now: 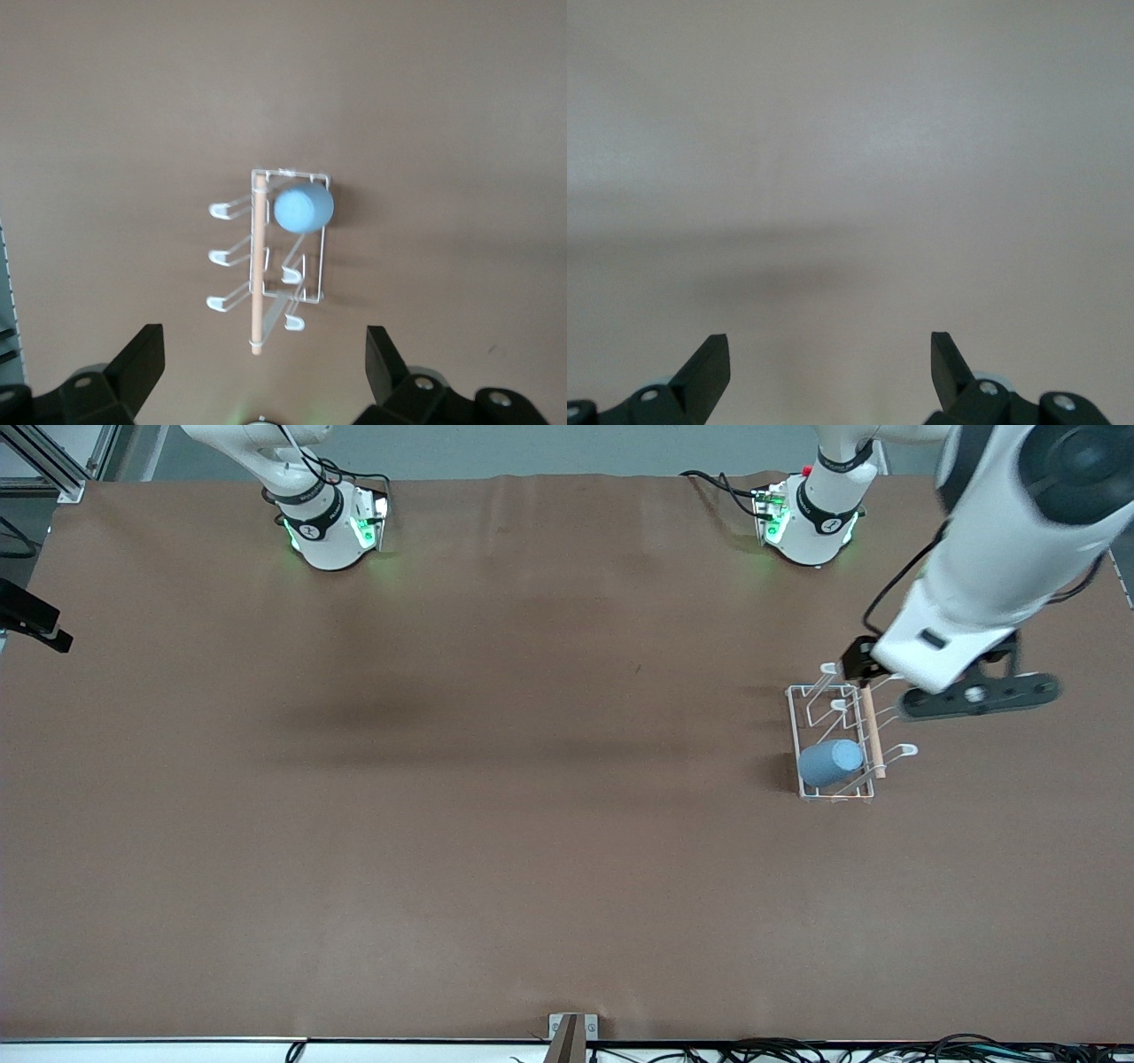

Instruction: Hang cup on cup holder

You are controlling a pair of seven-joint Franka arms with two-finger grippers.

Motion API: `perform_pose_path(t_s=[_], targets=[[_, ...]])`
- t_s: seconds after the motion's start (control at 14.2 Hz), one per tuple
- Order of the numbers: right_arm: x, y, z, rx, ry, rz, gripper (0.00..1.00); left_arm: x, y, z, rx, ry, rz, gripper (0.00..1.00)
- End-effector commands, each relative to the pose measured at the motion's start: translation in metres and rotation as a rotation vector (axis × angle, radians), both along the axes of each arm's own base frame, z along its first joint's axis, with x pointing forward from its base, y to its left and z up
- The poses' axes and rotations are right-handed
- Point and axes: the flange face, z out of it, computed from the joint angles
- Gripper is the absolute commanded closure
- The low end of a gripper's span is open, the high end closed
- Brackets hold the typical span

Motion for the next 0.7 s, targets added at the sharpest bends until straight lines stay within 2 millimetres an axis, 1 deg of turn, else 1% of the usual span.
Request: perform_pose_path(t_s=[0.0, 0.07, 0.28, 0.42, 0.49, 0.56, 0.63], targets=[[0.001, 0.002, -0.001, -0.003, -0.001, -0.001, 0.0, -0.004, 0.023, 0.026, -0.035, -0.051, 0.032, 0.0], [0.001, 0.003, -0.001, -0.003, 0.0, 0.0, 0.0, -0.004, 0.029, 0.027, -0.052, -0.047, 0.037, 0.0], [0.001, 0.002, -0.001, -0.003, -0.001, -0.001, 0.0, -0.008, 0.027, 0.034, -0.067, -0.053, 0.032, 0.0], [0.002, 0.002, -0.002, -0.003, -0.001, -0.003, 0.0, -0.01, 0.026, 0.034, -0.091, -0.047, 0.028, 0.0], [0.002, 0.002, -0.002, -0.003, -0.001, -0.003, 0.0, -0.012, 0.028, 0.038, -0.112, -0.048, 0.034, 0.0], [0.002, 0.003, -0.002, -0.003, 0.0, 0.0, 0.0, -0.011, 0.043, 0.04, -0.135, -0.045, 0.055, 0.0], [0.001, 0.003, -0.002, -0.003, 0.003, 0.0, 0.0, -0.016, 0.058, 0.045, -0.18, -0.039, 0.047, 0.0]])
